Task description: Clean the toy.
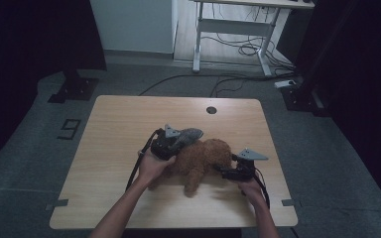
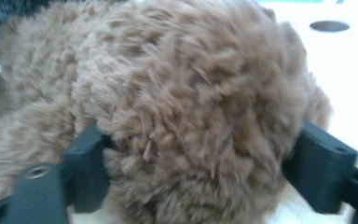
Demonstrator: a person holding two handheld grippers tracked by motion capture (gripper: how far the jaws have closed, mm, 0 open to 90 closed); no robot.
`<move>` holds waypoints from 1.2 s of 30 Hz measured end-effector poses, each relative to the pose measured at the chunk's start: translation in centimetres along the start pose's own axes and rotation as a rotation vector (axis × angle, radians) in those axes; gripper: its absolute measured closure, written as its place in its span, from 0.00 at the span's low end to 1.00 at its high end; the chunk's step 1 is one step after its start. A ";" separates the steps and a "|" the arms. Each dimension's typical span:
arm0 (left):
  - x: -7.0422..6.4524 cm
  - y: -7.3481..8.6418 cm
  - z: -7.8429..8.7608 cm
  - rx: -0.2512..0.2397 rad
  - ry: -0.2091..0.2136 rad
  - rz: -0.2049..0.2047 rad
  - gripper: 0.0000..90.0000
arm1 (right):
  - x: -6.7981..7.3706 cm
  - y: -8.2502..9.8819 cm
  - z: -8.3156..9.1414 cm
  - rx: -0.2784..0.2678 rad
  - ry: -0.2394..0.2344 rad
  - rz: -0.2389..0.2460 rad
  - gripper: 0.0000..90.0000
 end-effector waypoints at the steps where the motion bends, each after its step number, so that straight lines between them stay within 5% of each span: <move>1: -0.2 0.5 0.3 -0.008 0.016 0.007 0.87 | -0.1 -0.1 0.4 0.007 -0.009 -0.007 0.15; 7: -1.0 3.0 1.2 -0.070 0.104 0.050 0.88 | -0.8 -1.4 2.5 -0.064 -0.038 -0.125 0.14; 11: -1.7 4.1 1.6 -0.083 0.127 0.045 0.88 | -0.4 -1.2 1.5 -0.001 -0.042 -0.124 0.05; 15: -2.1 4.6 2.0 -0.089 0.157 0.056 0.88 | 0.4 0.1 -0.7 0.131 -0.036 -0.116 0.00; 16: -2.1 4.6 2.0 -0.091 0.154 0.053 0.88 | 0.6 0.1 -0.8 0.121 -0.028 -0.109 0.00; 22: -1.9 4.5 1.7 -0.107 0.135 0.056 0.88 | 0.7 0.0 -0.7 0.094 -0.012 -0.095 0.23; 30: 0.6 0.1 1.2 -0.097 0.153 0.125 0.87 | 1.1 -0.8 -1.5 0.020 0.137 -0.030 0.34; 36: -3.1 -5.1 -1.2 -0.107 0.208 0.062 0.87 | 1.4 -0.7 -1.5 -0.006 0.162 -0.007 0.35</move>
Point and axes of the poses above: each handheld gripper's, and its own axes: z roughly backward along the jaws, y roughly out of its underside, x roughly to its left, the point moved 1 cm from there along -z, roughly forward along the jaws, and after that the axes turned 9 degrees about y, right-handed, at the moved point
